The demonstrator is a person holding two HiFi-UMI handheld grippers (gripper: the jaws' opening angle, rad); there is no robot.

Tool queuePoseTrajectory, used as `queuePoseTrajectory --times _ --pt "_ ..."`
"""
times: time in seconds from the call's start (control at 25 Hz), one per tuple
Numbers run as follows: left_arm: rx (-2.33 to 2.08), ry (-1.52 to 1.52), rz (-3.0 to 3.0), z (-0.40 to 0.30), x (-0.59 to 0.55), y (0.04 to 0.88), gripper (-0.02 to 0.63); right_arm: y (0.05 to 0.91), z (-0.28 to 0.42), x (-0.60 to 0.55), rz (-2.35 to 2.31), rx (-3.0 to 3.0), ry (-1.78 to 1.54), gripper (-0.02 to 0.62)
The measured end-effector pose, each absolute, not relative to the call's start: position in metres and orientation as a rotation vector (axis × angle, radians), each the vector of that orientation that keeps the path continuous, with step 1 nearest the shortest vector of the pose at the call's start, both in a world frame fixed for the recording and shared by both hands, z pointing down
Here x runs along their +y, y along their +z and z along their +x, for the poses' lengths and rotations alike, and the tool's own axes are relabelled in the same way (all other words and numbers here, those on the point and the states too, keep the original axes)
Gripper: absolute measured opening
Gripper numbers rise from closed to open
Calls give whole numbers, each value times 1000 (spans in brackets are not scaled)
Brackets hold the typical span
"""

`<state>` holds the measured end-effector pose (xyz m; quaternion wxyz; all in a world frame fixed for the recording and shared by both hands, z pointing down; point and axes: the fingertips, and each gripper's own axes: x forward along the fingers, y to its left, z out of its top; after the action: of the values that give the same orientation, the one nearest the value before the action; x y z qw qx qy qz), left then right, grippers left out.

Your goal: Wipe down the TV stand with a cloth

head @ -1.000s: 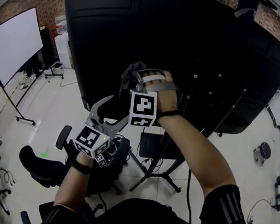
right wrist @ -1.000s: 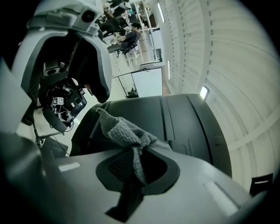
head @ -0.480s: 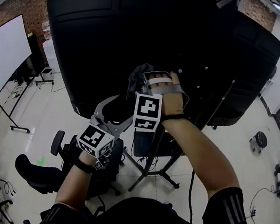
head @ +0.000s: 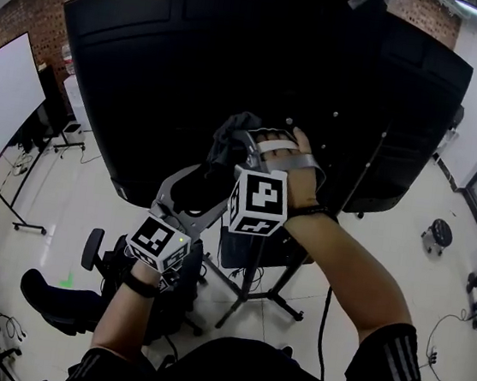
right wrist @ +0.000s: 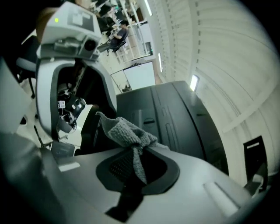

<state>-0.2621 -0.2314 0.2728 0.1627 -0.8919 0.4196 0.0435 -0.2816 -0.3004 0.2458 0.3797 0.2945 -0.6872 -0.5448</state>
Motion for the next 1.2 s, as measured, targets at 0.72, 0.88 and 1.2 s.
queuePoseTrajectory --times 0.72,0.88,1.2 --pt "1249 199 -2448 -204 -226 221 337 137 -175 -264 761 -2660 -1190 34" --pt "1270 186 -2409 -189 -226 202 337 122 -160 -272 694 -2793 -1134 34" --pt "1310 155 -2381 -171 -236 198 337 148 -152 -311 587 -3011 -741 32"
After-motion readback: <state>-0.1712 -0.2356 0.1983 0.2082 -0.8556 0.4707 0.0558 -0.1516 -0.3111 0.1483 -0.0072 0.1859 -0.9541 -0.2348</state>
